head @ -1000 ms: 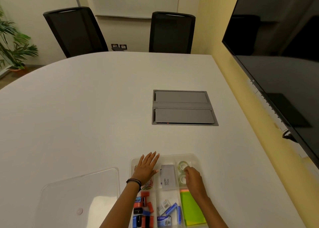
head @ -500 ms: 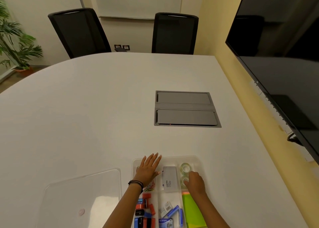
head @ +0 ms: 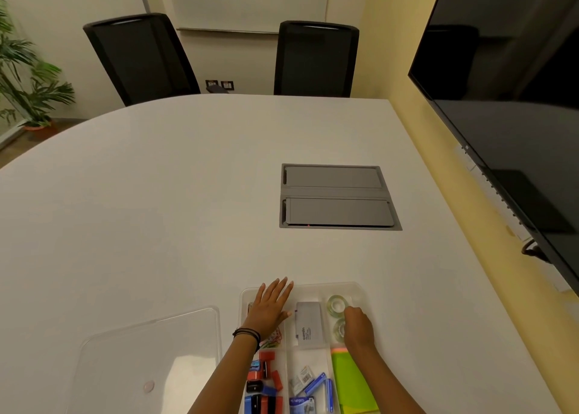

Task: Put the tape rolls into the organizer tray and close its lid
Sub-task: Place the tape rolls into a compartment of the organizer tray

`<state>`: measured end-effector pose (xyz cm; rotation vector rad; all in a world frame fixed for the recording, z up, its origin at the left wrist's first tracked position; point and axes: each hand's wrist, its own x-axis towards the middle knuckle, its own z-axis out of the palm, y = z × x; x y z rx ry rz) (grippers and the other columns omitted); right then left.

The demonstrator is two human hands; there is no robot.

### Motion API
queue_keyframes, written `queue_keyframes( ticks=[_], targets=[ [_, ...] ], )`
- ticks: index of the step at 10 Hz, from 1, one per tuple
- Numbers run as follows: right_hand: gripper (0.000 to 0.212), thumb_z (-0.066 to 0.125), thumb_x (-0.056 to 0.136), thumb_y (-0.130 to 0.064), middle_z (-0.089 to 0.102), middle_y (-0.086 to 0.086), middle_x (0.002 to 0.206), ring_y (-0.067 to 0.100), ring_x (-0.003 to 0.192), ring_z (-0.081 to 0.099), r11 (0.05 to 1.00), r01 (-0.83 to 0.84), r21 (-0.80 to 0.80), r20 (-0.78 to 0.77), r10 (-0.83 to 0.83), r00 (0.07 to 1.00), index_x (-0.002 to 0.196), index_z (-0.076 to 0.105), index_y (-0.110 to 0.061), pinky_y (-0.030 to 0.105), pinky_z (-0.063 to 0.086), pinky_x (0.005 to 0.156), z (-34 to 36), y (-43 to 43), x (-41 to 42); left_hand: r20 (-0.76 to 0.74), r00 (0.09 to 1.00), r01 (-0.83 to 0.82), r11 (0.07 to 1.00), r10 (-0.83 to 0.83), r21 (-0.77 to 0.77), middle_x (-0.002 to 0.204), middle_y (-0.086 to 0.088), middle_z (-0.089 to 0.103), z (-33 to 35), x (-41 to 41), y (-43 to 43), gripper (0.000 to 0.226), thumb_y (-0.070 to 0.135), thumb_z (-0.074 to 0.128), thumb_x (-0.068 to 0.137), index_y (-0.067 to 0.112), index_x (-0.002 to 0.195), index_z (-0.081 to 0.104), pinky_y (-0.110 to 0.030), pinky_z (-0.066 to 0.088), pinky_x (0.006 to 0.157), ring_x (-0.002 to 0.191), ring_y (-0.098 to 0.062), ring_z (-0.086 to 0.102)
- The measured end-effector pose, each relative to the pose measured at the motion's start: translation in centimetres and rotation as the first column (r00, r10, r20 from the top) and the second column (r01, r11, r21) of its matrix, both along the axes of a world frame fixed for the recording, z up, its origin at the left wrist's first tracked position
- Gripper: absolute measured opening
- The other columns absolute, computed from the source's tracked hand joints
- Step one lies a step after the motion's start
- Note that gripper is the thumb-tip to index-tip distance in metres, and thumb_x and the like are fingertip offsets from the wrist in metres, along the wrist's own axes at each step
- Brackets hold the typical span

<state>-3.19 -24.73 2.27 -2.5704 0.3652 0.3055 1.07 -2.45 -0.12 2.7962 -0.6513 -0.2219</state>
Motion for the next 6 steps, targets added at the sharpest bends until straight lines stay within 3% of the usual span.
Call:
queue_keyframes(
  ticks=[1,6],
  targets=[
    [0.049,0.040,0.087,0.004,0.024,-0.008,0.055,0.002,0.050,0.019,1.000,0.011,0.018,-0.006,-0.010,1.000,0.052,0.018,-0.021,0.020,0.015,0.047,-0.18,0.02,-0.06,0.000,0.999,-0.036,0.999,0.036,0.025,0.127,-0.003,0.059,0.19,0.14,0.03,0.082,0.050,0.030,0.081,0.016,0.147,-0.005,-0.040,0.047,0.088,0.113,-0.018,0.057],
    [0.049,0.042,0.085,0.005,0.025,-0.008,0.056,0.000,0.051,0.020,0.999,-0.036,-0.010,-0.028,0.036,0.999,0.051,0.018,-0.021,0.021,0.016,0.047,0.13,-0.11,-0.23,-0.020,0.999,-0.046,0.999,0.047,0.027,0.125,-0.004,0.060,0.58,0.07,-0.09,0.081,0.049,0.028,0.081,0.016,0.147,-0.006,-0.042,0.049,0.085,0.112,-0.019,0.058]
  ],
)
